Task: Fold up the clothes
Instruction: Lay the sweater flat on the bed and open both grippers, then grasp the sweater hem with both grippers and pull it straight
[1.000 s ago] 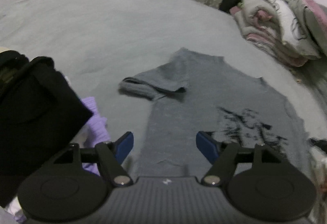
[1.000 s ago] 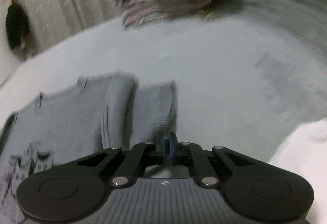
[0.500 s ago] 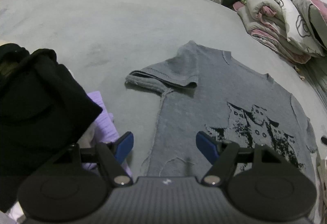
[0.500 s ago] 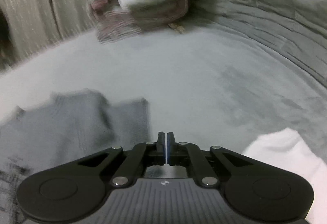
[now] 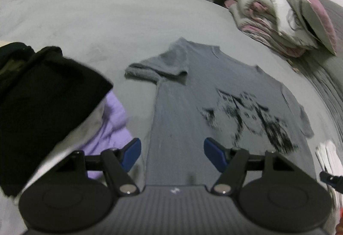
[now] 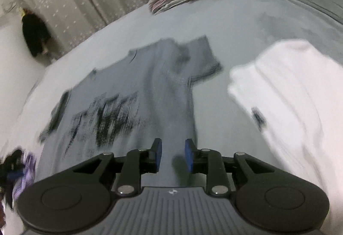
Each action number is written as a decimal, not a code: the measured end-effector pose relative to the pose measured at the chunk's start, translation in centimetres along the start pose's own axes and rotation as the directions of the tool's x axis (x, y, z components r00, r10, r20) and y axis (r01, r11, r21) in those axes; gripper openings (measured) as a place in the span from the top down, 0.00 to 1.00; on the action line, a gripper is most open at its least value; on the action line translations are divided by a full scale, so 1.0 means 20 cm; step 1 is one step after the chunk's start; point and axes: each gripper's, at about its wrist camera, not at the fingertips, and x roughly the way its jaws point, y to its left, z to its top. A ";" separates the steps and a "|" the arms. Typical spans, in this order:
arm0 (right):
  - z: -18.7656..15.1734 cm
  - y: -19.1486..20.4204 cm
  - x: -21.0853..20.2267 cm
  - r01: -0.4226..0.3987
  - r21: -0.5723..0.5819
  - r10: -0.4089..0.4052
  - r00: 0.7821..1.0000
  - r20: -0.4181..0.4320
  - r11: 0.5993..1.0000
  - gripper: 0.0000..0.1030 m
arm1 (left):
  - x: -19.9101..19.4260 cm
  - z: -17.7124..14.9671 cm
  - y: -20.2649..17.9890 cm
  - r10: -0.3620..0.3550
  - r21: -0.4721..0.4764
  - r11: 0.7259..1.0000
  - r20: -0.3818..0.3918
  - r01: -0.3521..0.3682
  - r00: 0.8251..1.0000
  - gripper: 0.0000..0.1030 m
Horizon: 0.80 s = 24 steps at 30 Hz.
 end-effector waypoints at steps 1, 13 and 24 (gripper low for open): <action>-0.07 0.01 -0.04 0.000 -0.007 0.000 1.000 -0.003 1.000 0.74 | -0.03 -0.03 0.02 -0.009 0.006 1.000 -0.005 0.009 1.000 0.36; -0.52 0.02 -0.28 -0.021 -0.016 0.021 0.999 0.050 1.000 0.63 | -0.26 -0.39 0.21 -0.047 0.044 0.998 -0.058 0.049 0.997 0.35; -0.71 0.26 -0.29 0.095 -0.239 -0.055 0.984 0.167 0.966 0.88 | -0.28 -0.44 0.24 -0.098 -0.019 0.995 -0.081 0.097 0.992 0.93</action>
